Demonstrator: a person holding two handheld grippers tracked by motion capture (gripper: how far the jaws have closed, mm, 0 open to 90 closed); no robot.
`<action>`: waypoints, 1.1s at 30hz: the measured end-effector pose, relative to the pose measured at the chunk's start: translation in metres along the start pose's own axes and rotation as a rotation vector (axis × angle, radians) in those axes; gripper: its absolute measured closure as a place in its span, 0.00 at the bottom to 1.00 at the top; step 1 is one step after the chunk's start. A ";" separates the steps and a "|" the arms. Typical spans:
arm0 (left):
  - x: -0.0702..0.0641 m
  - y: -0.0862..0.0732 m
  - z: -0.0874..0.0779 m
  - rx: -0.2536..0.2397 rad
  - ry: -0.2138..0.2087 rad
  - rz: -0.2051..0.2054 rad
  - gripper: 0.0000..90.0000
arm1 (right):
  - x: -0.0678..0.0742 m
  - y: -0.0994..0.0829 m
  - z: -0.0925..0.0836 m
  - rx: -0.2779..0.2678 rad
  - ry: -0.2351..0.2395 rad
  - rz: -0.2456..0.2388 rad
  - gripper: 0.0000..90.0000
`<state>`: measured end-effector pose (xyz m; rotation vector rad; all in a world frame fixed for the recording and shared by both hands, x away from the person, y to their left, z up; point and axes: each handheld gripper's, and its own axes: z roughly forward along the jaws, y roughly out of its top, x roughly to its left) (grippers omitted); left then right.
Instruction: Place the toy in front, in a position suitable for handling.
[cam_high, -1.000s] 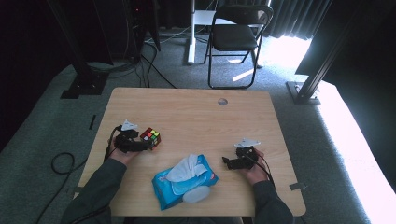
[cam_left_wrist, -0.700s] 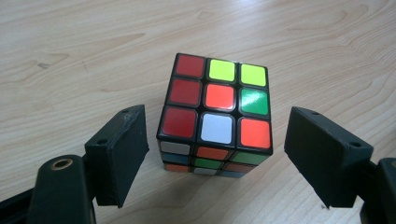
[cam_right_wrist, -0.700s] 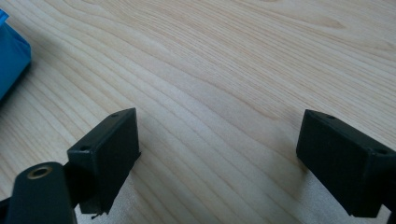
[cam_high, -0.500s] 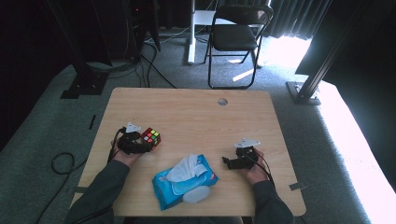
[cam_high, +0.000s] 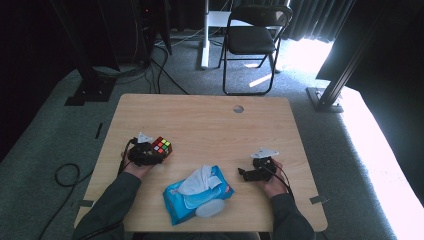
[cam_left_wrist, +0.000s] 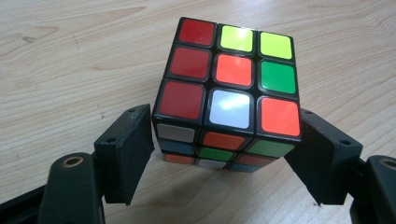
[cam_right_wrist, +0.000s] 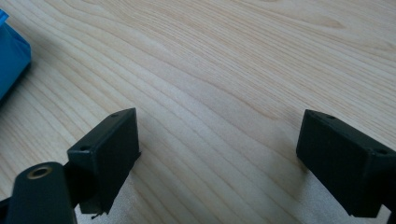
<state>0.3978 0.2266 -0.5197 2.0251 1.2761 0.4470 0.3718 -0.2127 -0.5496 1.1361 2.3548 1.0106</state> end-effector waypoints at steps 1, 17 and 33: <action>0.000 0.000 0.000 0.000 0.000 0.000 0.29 | 0.000 0.000 0.000 0.000 0.000 0.000 0.14; -0.001 0.000 0.002 -0.026 0.001 0.020 0.36 | 0.000 0.000 0.000 0.000 0.000 0.000 0.14; -0.001 0.002 0.000 -0.050 -0.002 0.012 0.38 | 0.000 0.000 0.000 0.000 0.000 0.000 0.14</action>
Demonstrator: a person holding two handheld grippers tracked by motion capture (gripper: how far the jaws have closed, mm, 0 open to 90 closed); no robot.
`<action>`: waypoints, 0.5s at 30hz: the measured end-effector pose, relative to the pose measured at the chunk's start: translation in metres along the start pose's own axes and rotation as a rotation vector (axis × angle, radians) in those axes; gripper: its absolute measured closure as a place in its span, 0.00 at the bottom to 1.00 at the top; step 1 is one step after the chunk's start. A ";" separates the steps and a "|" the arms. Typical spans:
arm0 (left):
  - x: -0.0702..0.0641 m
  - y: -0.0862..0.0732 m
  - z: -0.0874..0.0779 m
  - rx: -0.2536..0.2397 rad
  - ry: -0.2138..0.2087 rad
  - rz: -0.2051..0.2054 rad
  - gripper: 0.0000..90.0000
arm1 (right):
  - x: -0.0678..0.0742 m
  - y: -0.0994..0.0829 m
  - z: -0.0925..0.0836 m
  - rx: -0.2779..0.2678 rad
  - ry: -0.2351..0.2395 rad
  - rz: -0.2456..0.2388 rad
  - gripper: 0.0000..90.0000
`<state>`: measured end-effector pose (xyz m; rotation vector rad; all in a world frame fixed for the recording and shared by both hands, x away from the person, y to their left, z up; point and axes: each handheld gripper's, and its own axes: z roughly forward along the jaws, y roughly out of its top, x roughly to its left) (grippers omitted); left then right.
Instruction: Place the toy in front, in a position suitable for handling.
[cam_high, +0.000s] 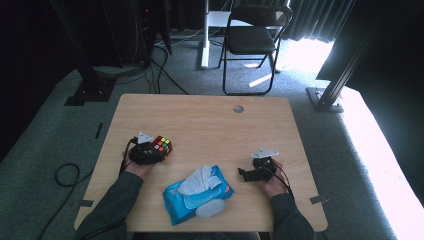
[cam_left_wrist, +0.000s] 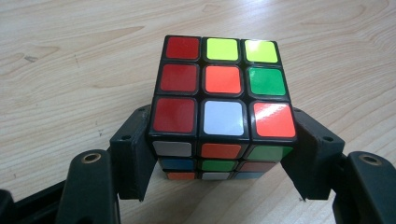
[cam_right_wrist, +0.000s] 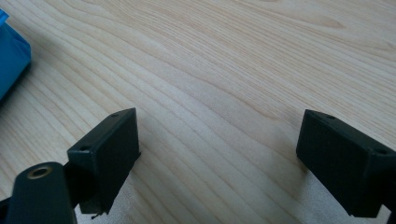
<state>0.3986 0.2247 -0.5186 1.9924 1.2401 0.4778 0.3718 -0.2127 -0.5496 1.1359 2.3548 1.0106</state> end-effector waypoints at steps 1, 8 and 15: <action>0.000 0.001 0.000 0.000 -0.002 0.002 0.38 | 0.000 0.000 0.000 0.000 0.000 0.000 0.14; -0.005 0.006 -0.001 -0.008 -0.019 0.019 0.38 | 0.000 0.000 0.000 0.000 0.000 0.000 0.14; -0.012 0.011 -0.002 -0.014 -0.033 0.041 0.38 | 0.000 0.000 0.000 0.000 0.000 0.000 0.14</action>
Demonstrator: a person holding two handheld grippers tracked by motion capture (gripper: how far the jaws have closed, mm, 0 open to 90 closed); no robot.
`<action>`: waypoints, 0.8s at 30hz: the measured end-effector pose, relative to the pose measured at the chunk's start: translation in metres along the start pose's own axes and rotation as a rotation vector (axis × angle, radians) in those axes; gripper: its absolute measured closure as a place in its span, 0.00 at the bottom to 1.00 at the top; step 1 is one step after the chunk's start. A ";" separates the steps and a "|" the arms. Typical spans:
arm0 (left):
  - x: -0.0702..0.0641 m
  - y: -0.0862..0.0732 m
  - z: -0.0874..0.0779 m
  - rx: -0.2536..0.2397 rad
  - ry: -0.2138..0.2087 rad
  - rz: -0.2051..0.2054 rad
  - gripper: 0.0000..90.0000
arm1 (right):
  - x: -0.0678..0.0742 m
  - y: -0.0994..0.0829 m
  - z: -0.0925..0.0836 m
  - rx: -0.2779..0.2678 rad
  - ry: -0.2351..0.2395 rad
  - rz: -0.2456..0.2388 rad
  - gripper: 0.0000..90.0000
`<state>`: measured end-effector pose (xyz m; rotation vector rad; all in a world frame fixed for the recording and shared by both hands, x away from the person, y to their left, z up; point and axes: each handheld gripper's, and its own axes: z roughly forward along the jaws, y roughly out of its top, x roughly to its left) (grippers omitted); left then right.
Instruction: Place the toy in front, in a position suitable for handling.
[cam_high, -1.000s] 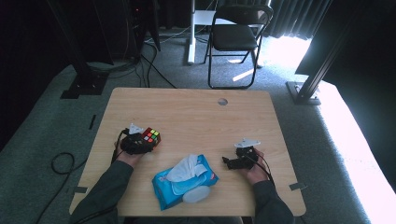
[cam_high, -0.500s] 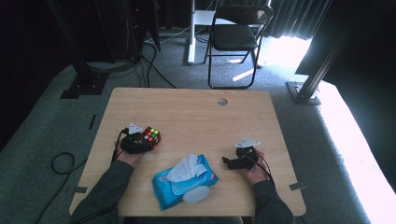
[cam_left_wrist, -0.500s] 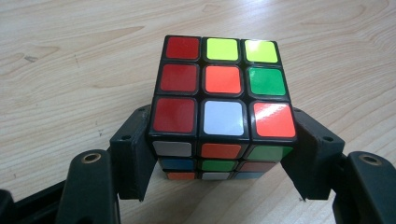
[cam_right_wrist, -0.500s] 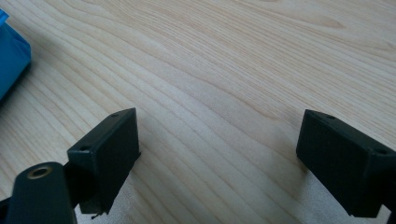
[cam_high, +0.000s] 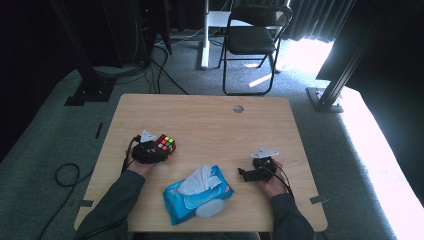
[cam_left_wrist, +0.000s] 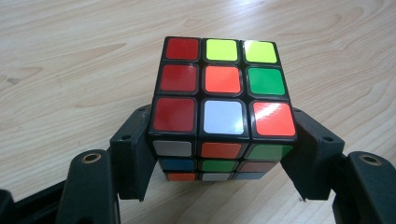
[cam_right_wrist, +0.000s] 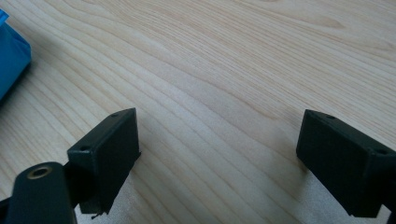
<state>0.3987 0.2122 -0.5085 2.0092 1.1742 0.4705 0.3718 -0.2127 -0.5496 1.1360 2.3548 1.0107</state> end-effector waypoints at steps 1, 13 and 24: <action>-0.001 0.001 0.000 -0.001 -0.002 0.000 0.38 | 0.000 0.000 0.000 0.000 0.000 0.000 0.14; -0.009 0.007 0.002 -0.007 -0.018 0.023 0.38 | 0.000 0.000 0.000 0.000 0.000 0.000 0.14; -0.019 0.011 0.009 -0.001 -0.028 0.051 0.38 | 0.000 0.000 0.000 0.000 0.000 0.000 0.14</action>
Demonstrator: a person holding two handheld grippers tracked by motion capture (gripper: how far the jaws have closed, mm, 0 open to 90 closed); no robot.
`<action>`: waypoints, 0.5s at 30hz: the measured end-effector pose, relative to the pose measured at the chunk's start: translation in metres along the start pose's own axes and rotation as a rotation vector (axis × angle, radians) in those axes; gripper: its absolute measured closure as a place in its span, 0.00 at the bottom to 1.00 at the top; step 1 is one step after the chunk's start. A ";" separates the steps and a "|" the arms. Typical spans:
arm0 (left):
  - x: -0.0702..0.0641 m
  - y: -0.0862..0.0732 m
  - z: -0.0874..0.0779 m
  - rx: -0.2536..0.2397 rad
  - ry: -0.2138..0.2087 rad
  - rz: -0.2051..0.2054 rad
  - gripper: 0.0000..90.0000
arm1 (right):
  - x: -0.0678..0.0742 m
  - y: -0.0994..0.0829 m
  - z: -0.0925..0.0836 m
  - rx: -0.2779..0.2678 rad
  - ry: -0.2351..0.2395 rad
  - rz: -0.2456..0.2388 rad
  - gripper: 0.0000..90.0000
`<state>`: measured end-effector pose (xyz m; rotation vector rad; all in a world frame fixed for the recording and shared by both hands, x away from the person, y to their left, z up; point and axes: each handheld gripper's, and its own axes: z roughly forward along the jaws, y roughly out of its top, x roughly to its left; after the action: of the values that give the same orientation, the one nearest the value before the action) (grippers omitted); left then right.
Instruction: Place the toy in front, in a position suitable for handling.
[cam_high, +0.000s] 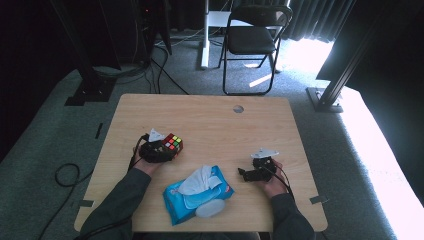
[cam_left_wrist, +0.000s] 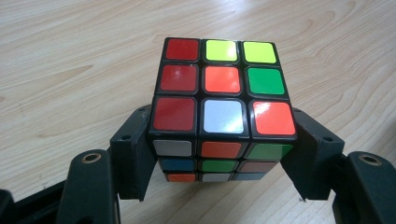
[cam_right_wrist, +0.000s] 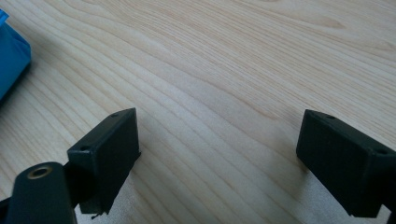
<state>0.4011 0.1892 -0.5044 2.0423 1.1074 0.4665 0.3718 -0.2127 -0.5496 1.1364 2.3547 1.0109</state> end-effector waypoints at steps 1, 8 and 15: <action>-0.001 0.001 0.001 0.000 -0.001 0.002 0.38 | 0.000 0.000 0.000 0.000 0.000 0.000 0.14; -0.006 0.001 0.009 0.003 -0.006 0.009 0.38 | 0.000 0.000 0.000 0.000 0.000 0.000 0.14; -0.012 0.003 0.016 0.008 0.001 0.026 0.38 | 0.000 0.000 0.000 0.000 0.000 0.000 0.14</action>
<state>0.4061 0.1712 -0.5126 2.0654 1.0861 0.4765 0.3718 -0.2127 -0.5496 1.1363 2.3546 1.0107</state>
